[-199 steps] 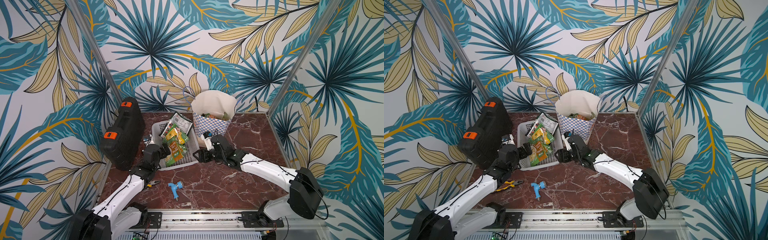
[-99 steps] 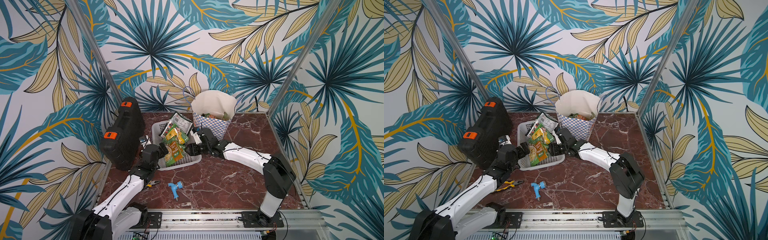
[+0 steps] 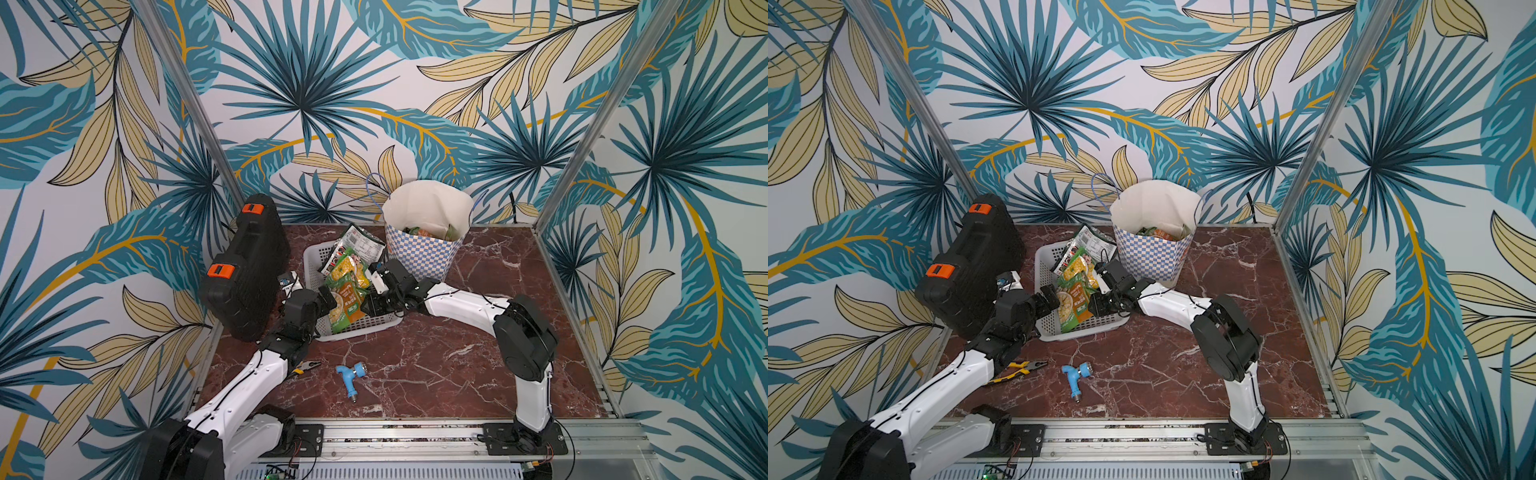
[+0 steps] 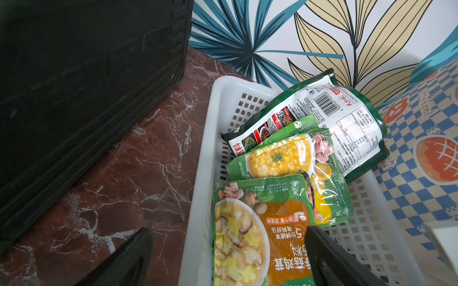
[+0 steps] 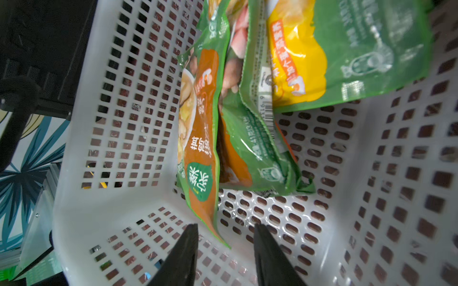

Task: Place the condiment packets inside the bag
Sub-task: Pick up the condiment packet from the storage box.

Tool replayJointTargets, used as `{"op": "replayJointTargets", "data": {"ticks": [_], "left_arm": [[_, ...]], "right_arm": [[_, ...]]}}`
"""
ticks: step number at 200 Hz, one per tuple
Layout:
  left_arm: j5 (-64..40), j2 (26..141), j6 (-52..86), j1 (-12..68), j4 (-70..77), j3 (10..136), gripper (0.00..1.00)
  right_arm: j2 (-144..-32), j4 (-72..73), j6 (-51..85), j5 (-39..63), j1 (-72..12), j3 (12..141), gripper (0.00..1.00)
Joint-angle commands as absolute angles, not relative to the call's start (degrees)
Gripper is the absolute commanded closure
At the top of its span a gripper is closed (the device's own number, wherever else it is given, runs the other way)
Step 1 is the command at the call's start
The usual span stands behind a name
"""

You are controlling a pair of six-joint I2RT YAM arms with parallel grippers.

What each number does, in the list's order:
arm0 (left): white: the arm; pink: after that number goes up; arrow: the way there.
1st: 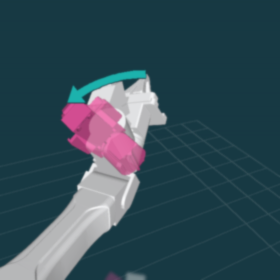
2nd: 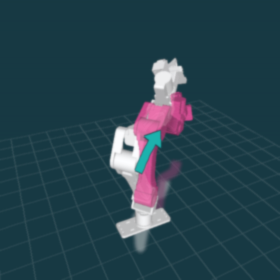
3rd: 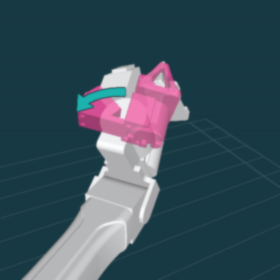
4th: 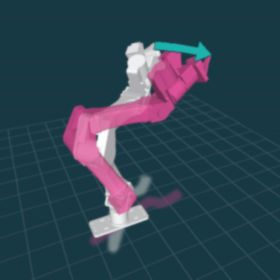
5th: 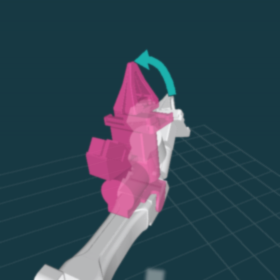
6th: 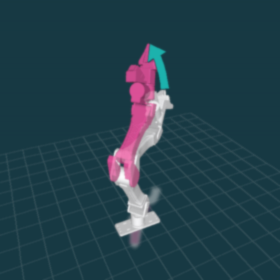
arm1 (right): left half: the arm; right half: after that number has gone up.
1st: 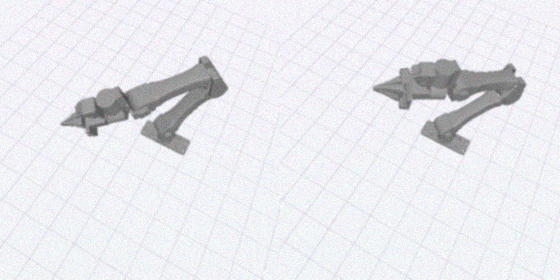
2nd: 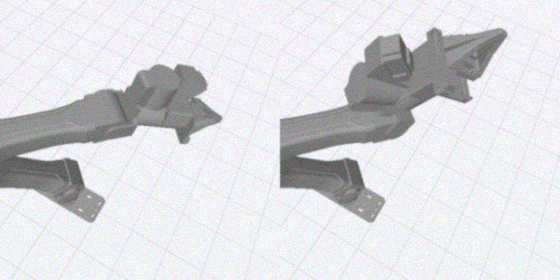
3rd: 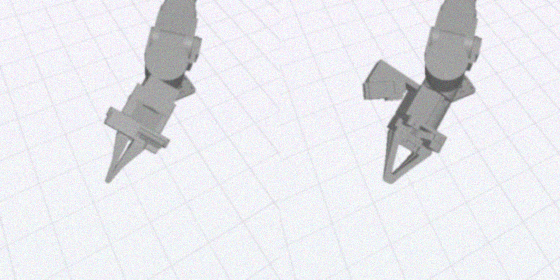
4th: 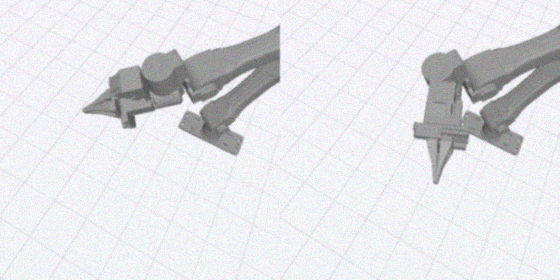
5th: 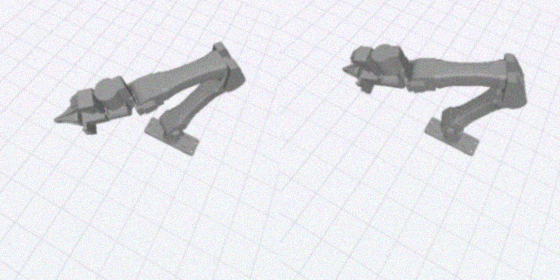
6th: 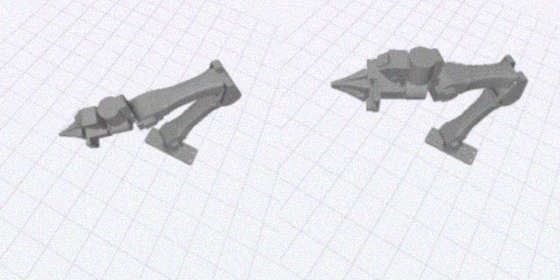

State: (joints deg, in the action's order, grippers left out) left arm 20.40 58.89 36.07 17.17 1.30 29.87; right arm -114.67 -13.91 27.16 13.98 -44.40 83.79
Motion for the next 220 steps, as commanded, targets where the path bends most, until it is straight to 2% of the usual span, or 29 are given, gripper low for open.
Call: {"op": "replayJointTargets", "data": {"ticks": [1, 88, 100, 131, 148, 184, 208, 220], "left_arm": [[20.7, 58.2, 36.2, 16.8, 1.9, 28.7, 0.0], [20.3, 58.0, 36.2, 16.7, 2.1, 28.5, 0.0], [20.3, 58.1, 36.2, 16.8, 2.0, 28.6, 0.0], [20.4, 57.4, 36.1, 16.8, 1.9, 28.6, 0.0], [20.4, 56.8, 36.2, 16.7, 2.0, 28.3, 0.0], [21.1, 55.8, 36.0, 16.8, 2.1, 27.9, 0.0], [21.4, 55.3, 35.9, 16.7, 2.4, 27.4, 0.0], [21.6, 55.1, 35.8, 16.8, 2.5, 27.3, 0.0]], "right_arm": [[-116.7, -15.1, 27.0, 16.4, -44.9, 85.6, 0.65], [-119.8, -15.3, 26.5, 18.8, -48.2, 88.9, 0.88], [-119.9, -15.4, 26.5, 18.7, -48.3, 89.2, 0.87], [-121.2, -17.3, 26.6, 17.2, -48.4, 90.9, 0.73], [-122.2, -18.0, 27.1, 16.6, -48.4, 91.9, 0.73], [-121.8, -17.3, 27.7, 15.1, -48.4, 91.5, 0.92], [-118.7, -16.5, 27.4, 12.8, -48.4, 89.8, 1.0], [-116.6, -16.2, 26.9, 11.5, -48.4, 88.8, 1.0]]}}
